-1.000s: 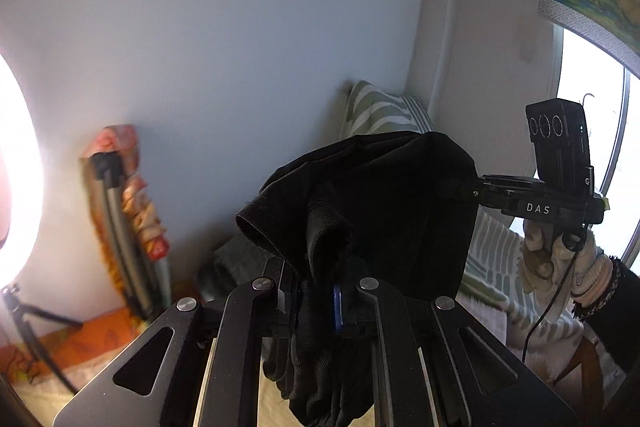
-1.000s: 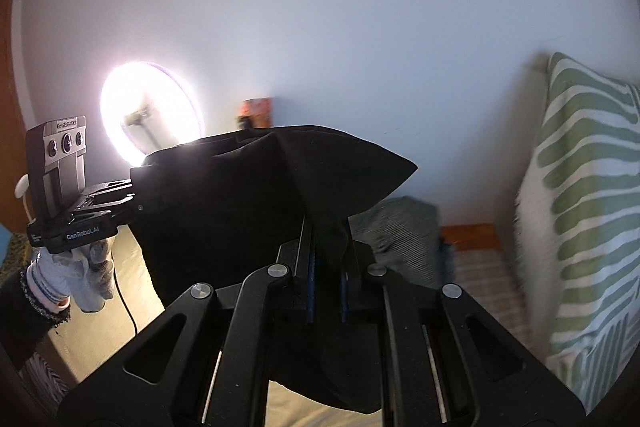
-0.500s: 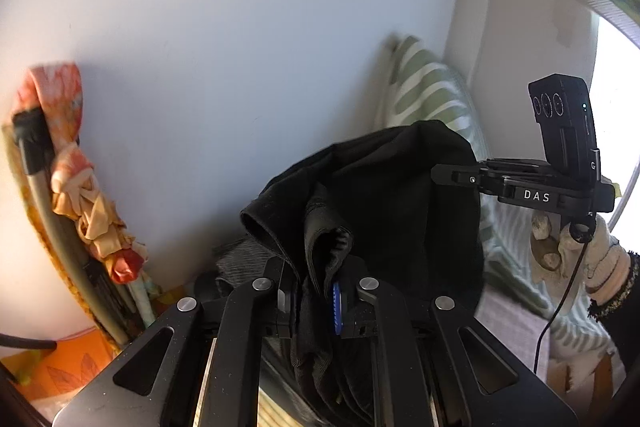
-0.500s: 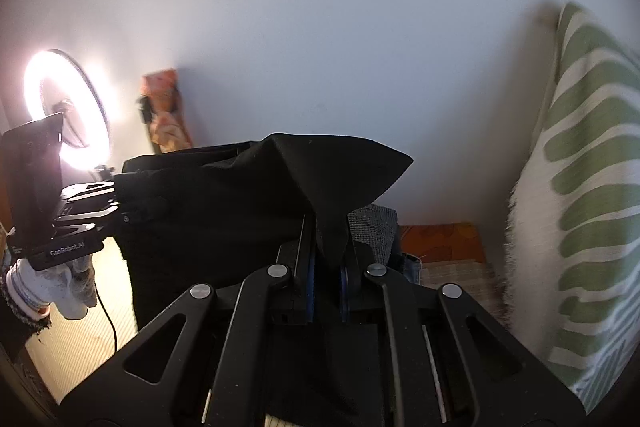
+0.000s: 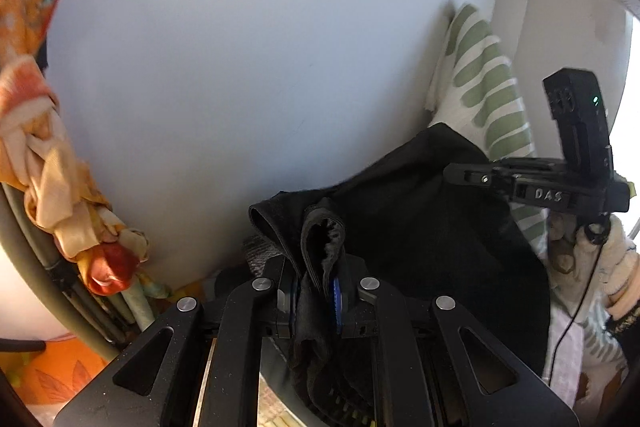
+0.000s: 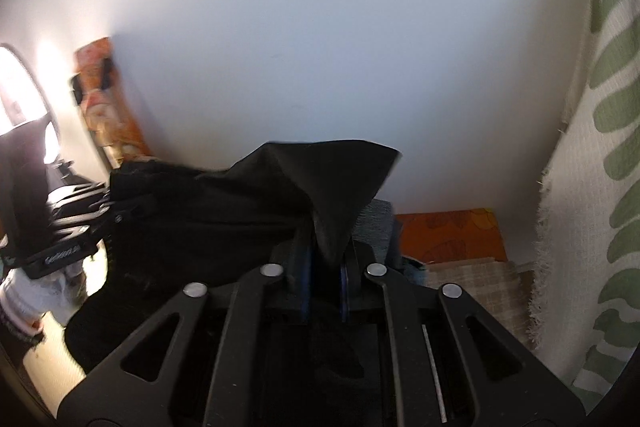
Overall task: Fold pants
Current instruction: 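Lift the folded pants and carry them toward the clothes stack with both grippers, then lower the pants onto the clothes stack and open both grippers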
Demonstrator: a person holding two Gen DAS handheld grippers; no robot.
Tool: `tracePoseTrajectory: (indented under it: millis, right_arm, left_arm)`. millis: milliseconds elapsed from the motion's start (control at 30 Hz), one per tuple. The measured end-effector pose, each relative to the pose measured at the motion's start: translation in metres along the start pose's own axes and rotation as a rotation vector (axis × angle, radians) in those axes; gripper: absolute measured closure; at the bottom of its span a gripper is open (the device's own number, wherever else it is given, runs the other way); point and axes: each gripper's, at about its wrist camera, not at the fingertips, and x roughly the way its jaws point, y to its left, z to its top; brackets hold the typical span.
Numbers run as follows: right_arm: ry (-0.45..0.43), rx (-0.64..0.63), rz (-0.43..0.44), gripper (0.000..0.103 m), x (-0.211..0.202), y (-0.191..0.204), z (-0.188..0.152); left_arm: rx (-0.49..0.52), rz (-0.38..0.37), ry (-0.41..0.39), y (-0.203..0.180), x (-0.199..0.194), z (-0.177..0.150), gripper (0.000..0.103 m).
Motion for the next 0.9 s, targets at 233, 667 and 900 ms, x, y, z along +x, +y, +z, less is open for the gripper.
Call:
tracePoseTrajectory:
  millis: [233,667,900]
  right_arm:
    - [0.02,0.033,-0.115,0.053,0.012,-0.009,-0.002]
    - [0.001,0.083,-0.171,0.049,-0.017,-0.01,-0.007]
    - [-0.025,0.085,-0.17,0.045,-0.053,0.012,-0.009]
  left_arm:
    - [-0.004,0.093,0.03,0.003,0.013,0.002,0.074]
    - [-0.042,0.139,0.02,0.005,-0.012,0.01,0.041]
    - [-0.033,0.133,0.023,-0.007,-0.049,0.005,0.035]
